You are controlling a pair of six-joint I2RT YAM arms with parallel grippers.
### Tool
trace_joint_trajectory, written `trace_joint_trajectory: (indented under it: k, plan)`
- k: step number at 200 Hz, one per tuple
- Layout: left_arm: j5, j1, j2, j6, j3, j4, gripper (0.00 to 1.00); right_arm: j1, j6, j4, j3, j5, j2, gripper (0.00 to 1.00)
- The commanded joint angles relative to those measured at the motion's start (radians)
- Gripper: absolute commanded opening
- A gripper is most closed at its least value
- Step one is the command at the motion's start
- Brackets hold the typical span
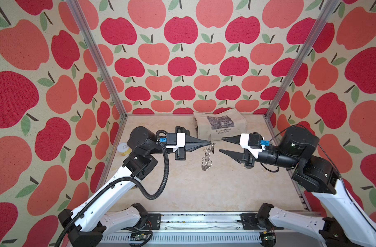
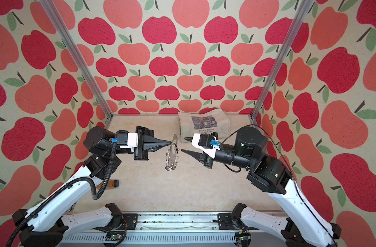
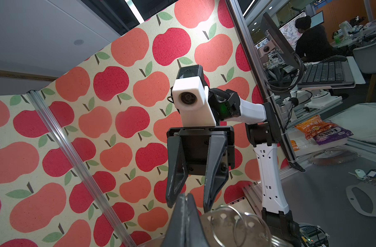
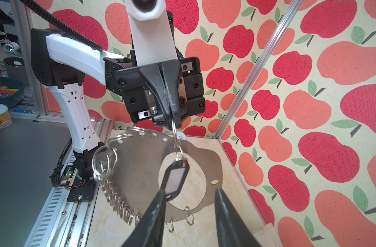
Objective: Put the keys on the keyring
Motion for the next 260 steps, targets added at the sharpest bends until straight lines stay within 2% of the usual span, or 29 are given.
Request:
trace_joint_trajectory:
  k: [1, 55, 86, 166, 238, 260]
  plan:
    - [0.028, 0.001, 0.0, -0.023, -0.001, 0.055, 0.0, -0.004, 0.032, 0.095, -0.017, -0.053, 0.009, 0.4]
    - [0.018, -0.001, 0.023, -0.025, -0.024, 0.06, 0.0, -0.004, 0.069, 0.156, -0.042, -0.13, 0.021, 0.3]
    - [0.015, -0.001, 0.022, -0.028, -0.037, 0.079, 0.0, -0.004, 0.072, 0.148, -0.044, -0.135, 0.026, 0.24]
    - [0.016, 0.001, 0.016, -0.029, -0.027, 0.075, 0.0, -0.003, 0.062, 0.115, -0.074, -0.094, 0.023, 0.22]
    - [0.015, 0.001, 0.011, -0.032, -0.028, 0.079, 0.0, -0.004, 0.064, 0.121, -0.075, -0.1, 0.016, 0.13]
    - [0.012, 0.0, 0.01, -0.031, -0.027, 0.078, 0.0, -0.004, 0.063, 0.119, -0.077, -0.095, 0.016, 0.13]
